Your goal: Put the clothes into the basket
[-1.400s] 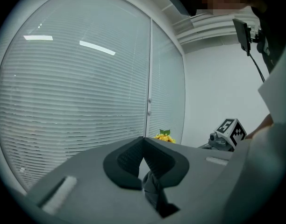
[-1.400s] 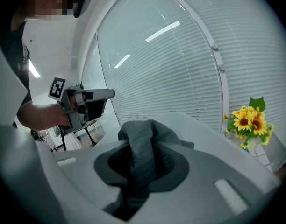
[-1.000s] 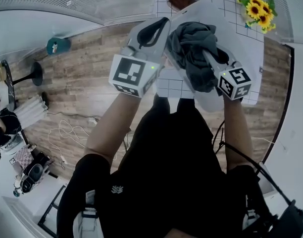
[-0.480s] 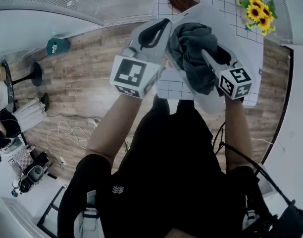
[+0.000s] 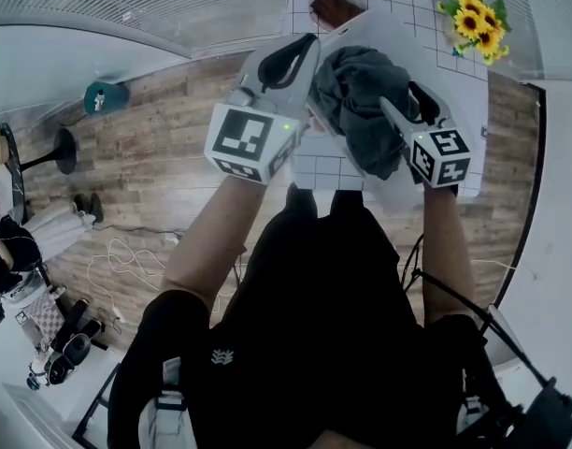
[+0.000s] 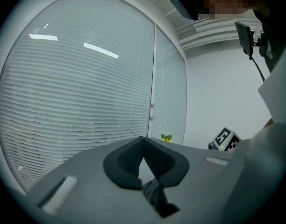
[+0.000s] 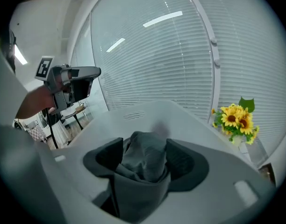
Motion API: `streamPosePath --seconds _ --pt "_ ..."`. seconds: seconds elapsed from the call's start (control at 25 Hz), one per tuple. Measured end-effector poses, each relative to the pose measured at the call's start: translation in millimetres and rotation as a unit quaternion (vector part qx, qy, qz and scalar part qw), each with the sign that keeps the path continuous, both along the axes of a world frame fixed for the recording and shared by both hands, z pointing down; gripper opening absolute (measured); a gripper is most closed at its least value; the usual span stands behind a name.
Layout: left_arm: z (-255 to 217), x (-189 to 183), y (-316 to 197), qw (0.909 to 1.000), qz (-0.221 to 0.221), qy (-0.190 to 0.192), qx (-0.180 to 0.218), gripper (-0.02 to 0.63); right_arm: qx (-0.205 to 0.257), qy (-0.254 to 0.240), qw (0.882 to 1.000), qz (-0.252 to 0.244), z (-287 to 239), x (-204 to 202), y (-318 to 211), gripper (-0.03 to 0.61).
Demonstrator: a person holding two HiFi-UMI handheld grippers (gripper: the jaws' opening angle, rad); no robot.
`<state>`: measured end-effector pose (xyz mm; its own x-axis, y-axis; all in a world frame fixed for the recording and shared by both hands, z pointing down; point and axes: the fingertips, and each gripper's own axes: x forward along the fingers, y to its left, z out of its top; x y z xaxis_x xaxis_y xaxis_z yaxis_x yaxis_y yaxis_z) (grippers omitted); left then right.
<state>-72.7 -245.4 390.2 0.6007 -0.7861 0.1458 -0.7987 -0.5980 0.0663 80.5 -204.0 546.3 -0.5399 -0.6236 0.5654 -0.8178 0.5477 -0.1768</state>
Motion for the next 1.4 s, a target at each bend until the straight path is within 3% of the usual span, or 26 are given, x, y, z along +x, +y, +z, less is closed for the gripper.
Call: streamPosePath --seconds 0.52,0.72,1.08,1.4 --pt "-3 18 -13 0.9998 0.019 0.001 0.008 0.005 0.040 -0.047 0.997 0.047 -22 23 -12 0.278" --pt "-7 21 -12 0.9996 0.026 0.003 0.013 0.005 0.106 -0.067 0.991 0.054 -57 29 -9 0.277" --pt "-46 30 20 0.9985 0.040 -0.008 0.035 0.005 0.197 -0.105 0.973 0.054 -153 42 28 0.161" --pt "-65 38 30 0.9974 0.048 -0.012 0.053 0.005 0.227 -0.103 0.966 0.075 -184 66 39 0.099"
